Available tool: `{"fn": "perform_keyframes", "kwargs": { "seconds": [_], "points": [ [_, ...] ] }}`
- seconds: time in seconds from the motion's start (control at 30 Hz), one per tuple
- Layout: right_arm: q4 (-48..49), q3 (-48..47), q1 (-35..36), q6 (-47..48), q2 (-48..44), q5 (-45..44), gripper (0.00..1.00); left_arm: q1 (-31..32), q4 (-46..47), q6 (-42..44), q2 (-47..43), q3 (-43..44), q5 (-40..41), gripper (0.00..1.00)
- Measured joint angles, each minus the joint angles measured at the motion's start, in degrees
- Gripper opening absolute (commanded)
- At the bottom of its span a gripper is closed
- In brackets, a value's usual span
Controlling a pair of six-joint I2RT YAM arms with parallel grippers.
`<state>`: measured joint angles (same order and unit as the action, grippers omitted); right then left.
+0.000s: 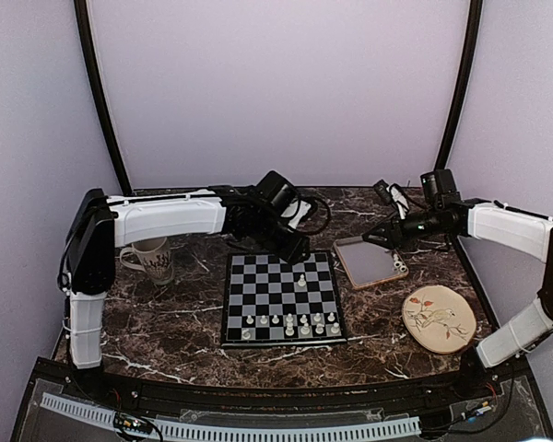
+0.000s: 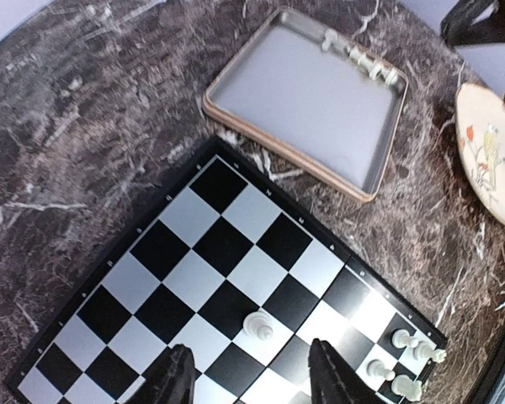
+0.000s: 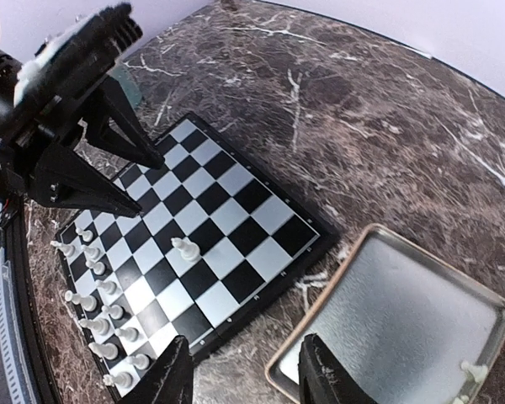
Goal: Set up the chess pieces on the board
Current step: Pick up the bishop from the chessboard, then place the bishop on c1.
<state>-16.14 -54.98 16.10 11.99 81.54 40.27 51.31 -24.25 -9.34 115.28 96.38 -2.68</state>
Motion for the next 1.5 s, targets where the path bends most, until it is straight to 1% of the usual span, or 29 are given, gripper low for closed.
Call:
{"fn": "perform_keyframes", "kwargs": {
  "seconds": [0.1, 0.17, 0.3, 0.47, 0.6, 0.9, 1.0, 1.13, 1.27, 1.37, 1.5],
  "points": [
    [-1.51, 0.13, -3.43, 0.48, 0.00, 0.63, 0.43, -0.33, -4.63, 0.90, 6.49, 6.64, -3.30, 0.48],
    [-1.66, 0.22, -5.05, 0.81, 0.00, 1.33, 0.42, -0.48, -6.47, 1.40, 9.05, 8.83, -5.18, 0.49],
    [-1.79, 0.31, -5.81, 1.20, 0.74, 3.06, 0.42, -0.70, -9.03, 1.70, 11.21, 9.62, -7.87, 0.48],
    [-2.82, 0.31, -5.86, 1.90, 2.73, 4.59, 0.41, -0.79, -10.29, 1.64, 13.27, 10.93, -10.64, 0.44],
    [-3.41, 0.31, -6.10, 2.47, 2.91, 5.05, 0.41, -0.79, -10.36, 1.60, 14.56, 11.26, -11.47, 0.36],
    [-3.58, 0.31, -6.38, 2.56, 2.91, 5.35, 0.40, -0.79, -10.32, 0.96, 15.21, 11.26, -11.23, 0.10],
    [-3.61, 0.31, -6.51, 2.56, 2.91, 5.40, 0.39, -0.79, -10.27, 0.90, 15.21, 11.50, -11.21, 0.06],
    [-3.61, 0.31, -6.51, 2.58, 3.19, 5.44, 0.39, -0.72, -10.78, 0.92, 15.08, 11.50, -10.93, 0.04],
    [-3.63, 0.31, -6.54, 2.75, 3.65, 5.97, 0.39, -0.22, -12.02, 2.08, 11.63, 8.41, -9.66, 0.04],
    [-3.67, 0.31, -6.62, 2.86, 3.91, 6.27, 0.38, 1.07, -13.07, 4.35, 4.50, 2.43, -8.76, 0.04],
    [-3.72, 0.31, -6.73, 3.32, 4.33, 6.49, 0.38, 4.70, -14.16, 8.17, -5.95, -4.74, -8.70, 0.04]
  ]
}}
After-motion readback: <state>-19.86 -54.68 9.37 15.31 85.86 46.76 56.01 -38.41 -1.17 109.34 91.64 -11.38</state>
